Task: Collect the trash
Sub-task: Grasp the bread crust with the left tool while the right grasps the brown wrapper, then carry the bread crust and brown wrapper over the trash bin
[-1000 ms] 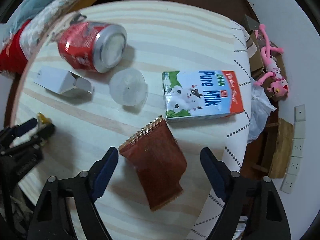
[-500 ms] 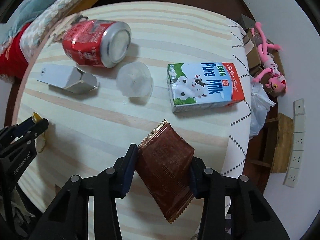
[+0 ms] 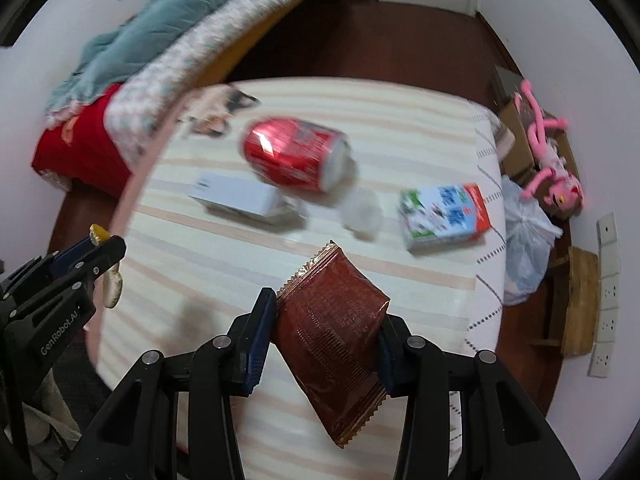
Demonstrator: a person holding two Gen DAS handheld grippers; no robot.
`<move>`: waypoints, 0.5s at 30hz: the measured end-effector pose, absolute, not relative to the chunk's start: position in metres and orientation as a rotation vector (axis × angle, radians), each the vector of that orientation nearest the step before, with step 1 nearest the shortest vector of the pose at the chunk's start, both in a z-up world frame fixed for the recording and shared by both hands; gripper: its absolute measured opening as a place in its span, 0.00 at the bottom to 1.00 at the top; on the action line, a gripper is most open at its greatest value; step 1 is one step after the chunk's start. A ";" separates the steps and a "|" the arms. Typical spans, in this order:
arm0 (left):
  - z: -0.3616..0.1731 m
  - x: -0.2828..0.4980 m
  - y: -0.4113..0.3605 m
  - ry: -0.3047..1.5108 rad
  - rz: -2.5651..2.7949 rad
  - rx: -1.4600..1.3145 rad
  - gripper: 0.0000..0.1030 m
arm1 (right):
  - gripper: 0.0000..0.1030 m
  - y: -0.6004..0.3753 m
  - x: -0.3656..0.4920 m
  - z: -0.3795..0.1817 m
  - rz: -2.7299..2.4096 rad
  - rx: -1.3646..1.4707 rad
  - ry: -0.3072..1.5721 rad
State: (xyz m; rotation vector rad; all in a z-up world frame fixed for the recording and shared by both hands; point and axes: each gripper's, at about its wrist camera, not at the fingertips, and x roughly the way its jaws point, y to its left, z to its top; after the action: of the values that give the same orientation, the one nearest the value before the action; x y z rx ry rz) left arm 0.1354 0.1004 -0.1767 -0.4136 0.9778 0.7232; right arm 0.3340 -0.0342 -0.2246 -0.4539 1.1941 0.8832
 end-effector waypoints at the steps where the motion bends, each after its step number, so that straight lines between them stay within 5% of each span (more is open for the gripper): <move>1: -0.165 0.125 0.107 0.954 0.731 -0.415 0.26 | 0.45 -0.030 0.326 -0.214 0.902 -0.448 1.180; 15: -0.095 -0.051 0.212 0.793 0.937 -0.475 0.26 | 0.44 0.101 0.163 -0.123 1.211 -0.466 1.052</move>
State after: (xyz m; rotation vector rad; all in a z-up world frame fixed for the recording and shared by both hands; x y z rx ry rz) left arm -0.0510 0.2120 -0.0954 -0.4750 0.7932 0.9374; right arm 0.1630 0.1009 -0.1229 -0.4660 1.0515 1.2111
